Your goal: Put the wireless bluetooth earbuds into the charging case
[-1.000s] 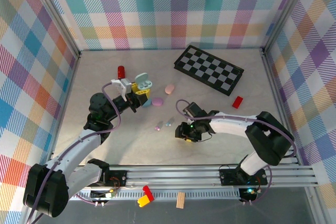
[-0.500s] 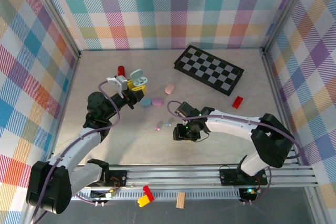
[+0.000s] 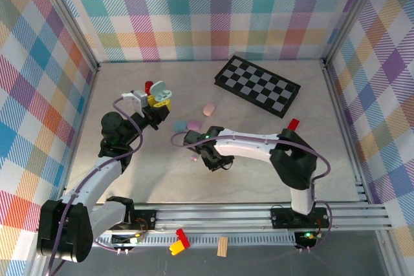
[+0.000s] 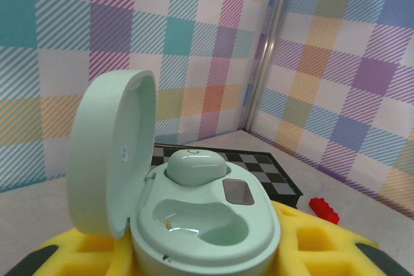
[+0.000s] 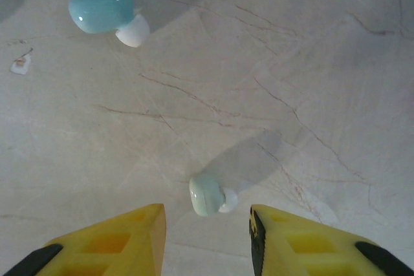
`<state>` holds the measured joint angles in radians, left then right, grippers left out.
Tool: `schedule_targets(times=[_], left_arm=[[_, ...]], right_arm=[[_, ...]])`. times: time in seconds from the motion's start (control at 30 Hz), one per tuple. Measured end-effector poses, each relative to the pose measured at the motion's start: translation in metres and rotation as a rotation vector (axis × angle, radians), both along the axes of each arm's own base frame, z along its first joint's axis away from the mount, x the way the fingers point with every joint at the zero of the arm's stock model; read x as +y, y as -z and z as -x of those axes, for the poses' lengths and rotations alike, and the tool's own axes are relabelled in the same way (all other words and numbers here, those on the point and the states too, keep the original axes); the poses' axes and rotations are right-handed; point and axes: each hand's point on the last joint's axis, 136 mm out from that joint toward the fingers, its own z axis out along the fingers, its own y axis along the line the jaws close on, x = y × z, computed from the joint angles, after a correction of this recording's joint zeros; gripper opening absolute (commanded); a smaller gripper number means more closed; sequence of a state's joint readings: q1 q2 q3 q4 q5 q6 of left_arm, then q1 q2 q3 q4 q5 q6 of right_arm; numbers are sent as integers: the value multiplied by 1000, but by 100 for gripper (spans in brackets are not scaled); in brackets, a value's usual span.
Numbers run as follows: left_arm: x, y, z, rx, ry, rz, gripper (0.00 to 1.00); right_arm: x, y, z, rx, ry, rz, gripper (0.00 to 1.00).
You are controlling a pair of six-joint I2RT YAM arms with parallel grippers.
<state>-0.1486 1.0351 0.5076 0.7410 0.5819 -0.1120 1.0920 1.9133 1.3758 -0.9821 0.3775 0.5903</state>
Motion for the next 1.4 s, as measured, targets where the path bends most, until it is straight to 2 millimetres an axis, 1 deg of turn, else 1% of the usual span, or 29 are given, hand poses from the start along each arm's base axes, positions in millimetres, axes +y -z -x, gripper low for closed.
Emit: schedule_targets(times=[0.2,0.3,0.47,0.6,0.8,0.97,1.1,1.2,1.33,1.4], left_arm=[[9,-1,-4,-4,-24,7,32],[9,-1,-6,-2,-25,13,32],[10,-1,-7,3,-26,21,32],[10,-4,-6,-9,-23,26,32],[8,-4,-5,-11,-10,26,32],[6,-4,-5,-13,5,28,32],[6,-4,-5,-9,10,33,33],[5,-4,-4,-8,17,32,33],[4,-4,-3,-9,25,31,32],[3,-3,-3,-9,28,30,32]], right_arm=[[0,12,2,-3,-42,102,34],[-1,17,4,5,-48,127,34],[-6,24,6,22,-52,162,31],[-7,25,6,22,-57,169,26],[-8,25,4,15,-65,179,25],[-12,28,5,16,-72,197,24],[-12,30,5,18,-73,197,20],[-12,30,4,18,-76,197,18],[-14,28,3,15,-66,175,18],[-17,23,4,15,-54,140,19]])
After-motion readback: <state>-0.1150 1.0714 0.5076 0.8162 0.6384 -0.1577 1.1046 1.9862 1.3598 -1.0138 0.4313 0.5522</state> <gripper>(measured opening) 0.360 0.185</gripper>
